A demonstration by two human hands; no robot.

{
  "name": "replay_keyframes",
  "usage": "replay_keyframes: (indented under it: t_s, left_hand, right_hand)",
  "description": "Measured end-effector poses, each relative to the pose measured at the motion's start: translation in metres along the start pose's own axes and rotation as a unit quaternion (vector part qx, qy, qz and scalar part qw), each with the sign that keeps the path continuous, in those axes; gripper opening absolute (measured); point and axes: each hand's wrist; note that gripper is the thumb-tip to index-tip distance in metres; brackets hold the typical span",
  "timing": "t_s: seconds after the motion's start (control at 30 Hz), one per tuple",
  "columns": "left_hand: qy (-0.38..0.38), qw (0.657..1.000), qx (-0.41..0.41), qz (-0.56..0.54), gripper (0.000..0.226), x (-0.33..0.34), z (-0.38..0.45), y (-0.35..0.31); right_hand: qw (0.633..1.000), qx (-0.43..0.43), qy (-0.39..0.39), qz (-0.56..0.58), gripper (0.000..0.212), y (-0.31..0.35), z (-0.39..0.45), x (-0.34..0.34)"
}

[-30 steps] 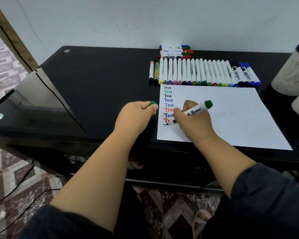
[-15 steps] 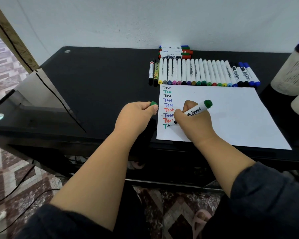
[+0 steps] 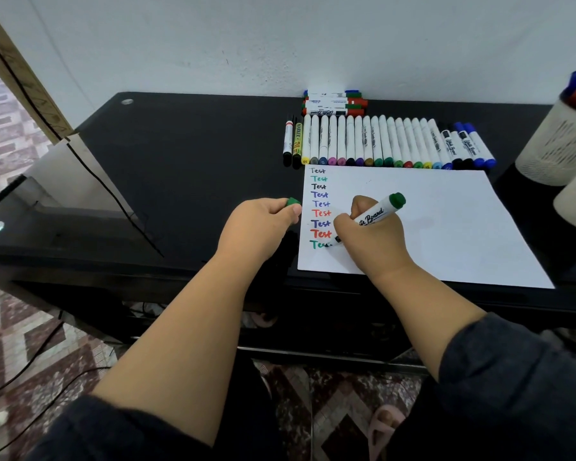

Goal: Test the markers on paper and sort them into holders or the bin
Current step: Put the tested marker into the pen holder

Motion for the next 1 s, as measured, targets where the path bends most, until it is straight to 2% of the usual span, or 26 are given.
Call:
replay_keyframes:
  t_s: [0.33, 0.53, 0.63, 0.83, 1.0]
  left_hand:
    - [0.007, 1.000, -0.011, -0.010, 0.025, -0.003, -0.006, -0.002]
    - [0.024, 0.999, -0.007, -0.026, 0.012, -0.005, -0.012, -0.004]
    - [0.034, 0.999, -0.006, -0.033, 0.020, -0.005, -0.014, -0.004]
    - [0.068, 0.994, -0.008, -0.080, 0.012, -0.008, -0.022, -0.006]
    - [0.110, 0.992, 0.036, -0.045, 0.029, -0.006, -0.027, -0.010]
  right_hand:
    - [1.000, -0.003, -0.030, 0.000, 0.040, 0.001, -0.001, -0.003]
    - [1.000, 0.006, -0.012, 0.010, 0.042, 0.001, -0.001, -0.002]
    - [1.000, 0.012, -0.016, 0.022, 0.041, 0.003, -0.001, -0.004]
    - [0.983, 0.088, -0.064, 0.147, 0.036, 0.006, 0.008, -0.011]
    - [0.957, 0.092, -0.067, 0.265, 0.040, 0.018, 0.015, -0.021]
Point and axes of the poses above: each hand's wrist, its own z-axis towards the middle knuckle, its own x-axis out of the palm, y = z × x, and after that the axes turned 5 degrees about -x, right-handed
